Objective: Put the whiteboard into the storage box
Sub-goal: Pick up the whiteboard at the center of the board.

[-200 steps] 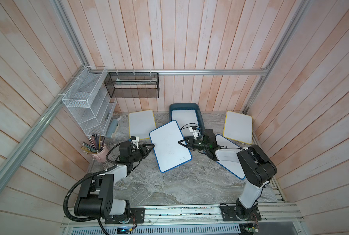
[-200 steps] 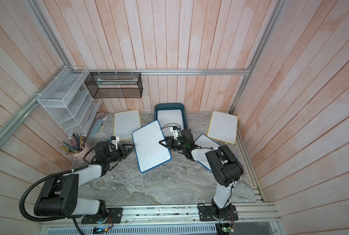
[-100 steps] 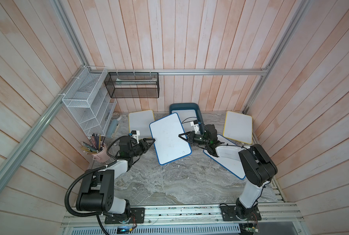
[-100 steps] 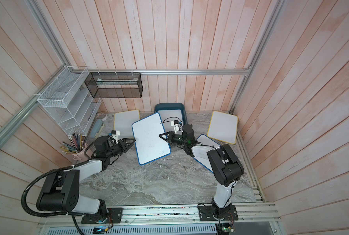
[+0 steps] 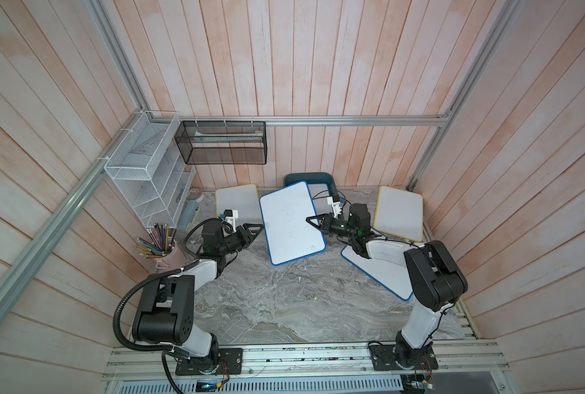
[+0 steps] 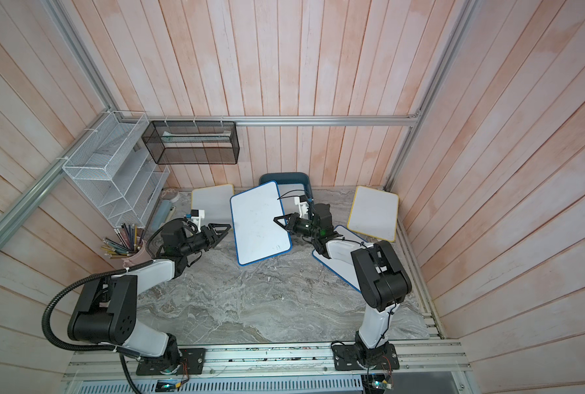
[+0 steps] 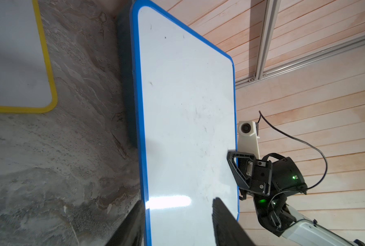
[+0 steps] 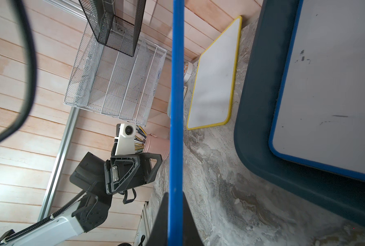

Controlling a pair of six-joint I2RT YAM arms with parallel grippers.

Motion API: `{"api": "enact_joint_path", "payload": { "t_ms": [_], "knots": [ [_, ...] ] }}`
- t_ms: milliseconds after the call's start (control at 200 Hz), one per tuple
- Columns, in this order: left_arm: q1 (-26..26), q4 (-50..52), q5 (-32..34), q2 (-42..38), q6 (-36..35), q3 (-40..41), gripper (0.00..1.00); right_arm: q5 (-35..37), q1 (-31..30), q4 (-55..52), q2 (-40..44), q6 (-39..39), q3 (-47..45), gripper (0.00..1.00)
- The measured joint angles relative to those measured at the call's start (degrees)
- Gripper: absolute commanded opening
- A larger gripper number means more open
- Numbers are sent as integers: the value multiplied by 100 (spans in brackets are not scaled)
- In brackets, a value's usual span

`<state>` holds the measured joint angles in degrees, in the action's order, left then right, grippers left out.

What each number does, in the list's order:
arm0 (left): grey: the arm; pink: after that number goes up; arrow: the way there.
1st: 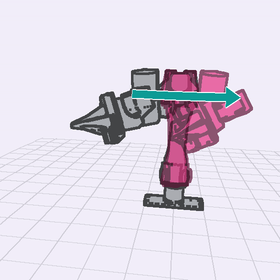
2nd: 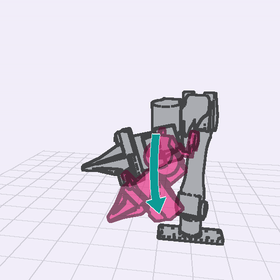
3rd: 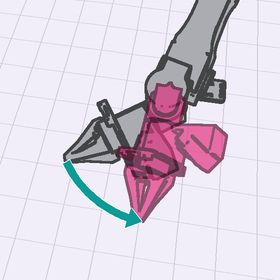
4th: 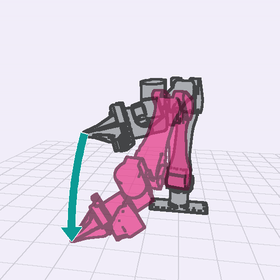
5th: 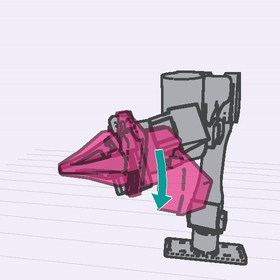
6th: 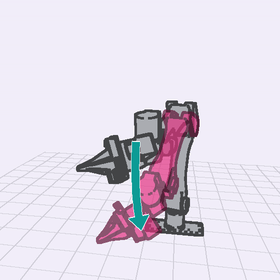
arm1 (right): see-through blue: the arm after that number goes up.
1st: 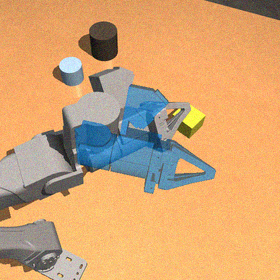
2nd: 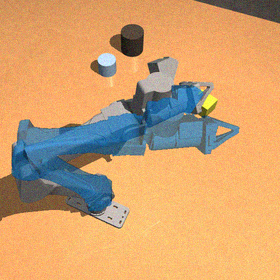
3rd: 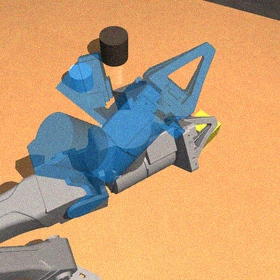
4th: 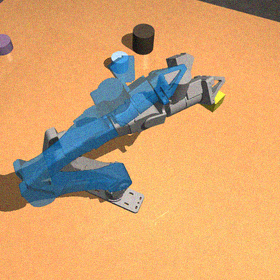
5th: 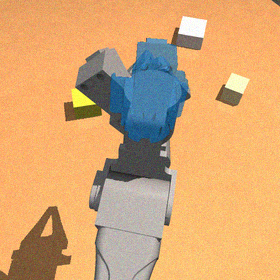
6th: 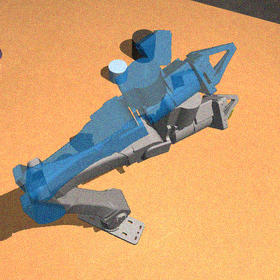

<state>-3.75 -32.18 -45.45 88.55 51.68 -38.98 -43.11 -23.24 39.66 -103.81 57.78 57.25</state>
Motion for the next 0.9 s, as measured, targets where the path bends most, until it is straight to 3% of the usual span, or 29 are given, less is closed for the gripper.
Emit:
{"api": "enact_joint_path", "payload": {
  "t_ms": [900],
  "knots": [
    [-470, 1307, -227, 564, -669, -802, 53, 127, 1709, -1237, -175, -944, 1537, 0]
  ]
}}
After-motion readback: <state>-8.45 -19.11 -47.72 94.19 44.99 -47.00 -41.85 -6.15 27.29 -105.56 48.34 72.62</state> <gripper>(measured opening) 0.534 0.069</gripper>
